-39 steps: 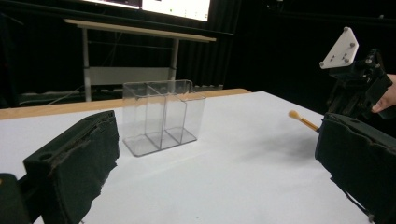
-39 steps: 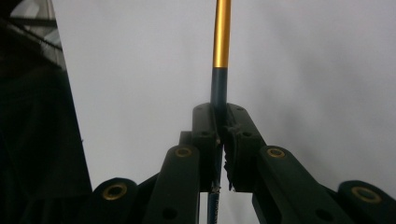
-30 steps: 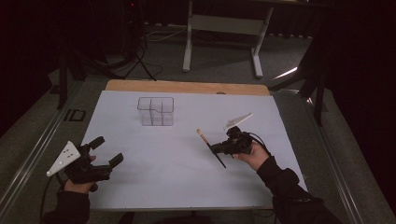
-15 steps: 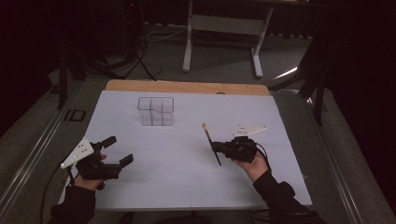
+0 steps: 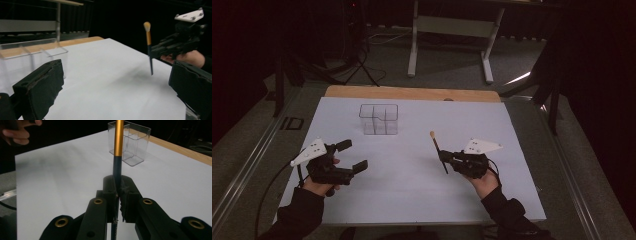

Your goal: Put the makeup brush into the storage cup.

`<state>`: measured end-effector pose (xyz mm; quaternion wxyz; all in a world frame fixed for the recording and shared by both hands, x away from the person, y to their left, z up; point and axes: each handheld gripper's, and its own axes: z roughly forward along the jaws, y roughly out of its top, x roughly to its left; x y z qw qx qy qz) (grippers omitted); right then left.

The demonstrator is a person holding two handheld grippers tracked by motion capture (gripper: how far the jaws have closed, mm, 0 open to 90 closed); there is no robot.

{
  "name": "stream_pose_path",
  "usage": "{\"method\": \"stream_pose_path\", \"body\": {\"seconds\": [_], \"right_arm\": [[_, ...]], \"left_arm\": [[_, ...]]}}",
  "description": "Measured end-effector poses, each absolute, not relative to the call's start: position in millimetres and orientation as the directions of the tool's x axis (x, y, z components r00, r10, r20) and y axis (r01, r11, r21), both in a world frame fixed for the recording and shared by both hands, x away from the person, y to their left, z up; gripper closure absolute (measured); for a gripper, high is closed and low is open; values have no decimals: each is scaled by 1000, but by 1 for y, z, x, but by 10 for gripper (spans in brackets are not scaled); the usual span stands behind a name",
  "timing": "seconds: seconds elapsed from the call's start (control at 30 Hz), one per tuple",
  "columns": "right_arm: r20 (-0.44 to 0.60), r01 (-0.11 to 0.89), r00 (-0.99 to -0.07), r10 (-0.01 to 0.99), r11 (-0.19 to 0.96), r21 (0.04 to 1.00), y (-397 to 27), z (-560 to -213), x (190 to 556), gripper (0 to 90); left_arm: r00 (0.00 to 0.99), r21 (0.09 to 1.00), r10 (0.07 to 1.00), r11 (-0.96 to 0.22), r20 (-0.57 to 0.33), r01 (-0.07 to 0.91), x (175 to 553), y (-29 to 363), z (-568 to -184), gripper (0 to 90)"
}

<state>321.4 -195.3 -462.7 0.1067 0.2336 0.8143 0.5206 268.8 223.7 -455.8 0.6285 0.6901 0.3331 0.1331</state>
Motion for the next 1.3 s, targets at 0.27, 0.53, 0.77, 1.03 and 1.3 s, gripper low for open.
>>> {"method": "stream_pose_path", "body": {"seconds": [0.27,0.53,0.77,1.03,1.3], "right_arm": [[11,212,-879,476,371,904,-192,-462,315,833],[2,196,-872,489,345,918,-191,-459,313,834],[13,184,-877,480,311,932,-190,-460,313,833],[60,199,-886,459,260,945,-188,-461,315,833],[30,180,-888,459,288,940,-184,-462,313,833]], "left_arm": [[818,964,531,-12,-220,267,276,206,-453,0],[838,962,499,-31,-222,273,292,183,-457,14],[852,963,474,-34,-221,269,298,168,-457,37],[878,963,421,-36,-228,267,306,150,-454,117],[890,959,395,-69,-227,275,315,131,-452,249]]}}
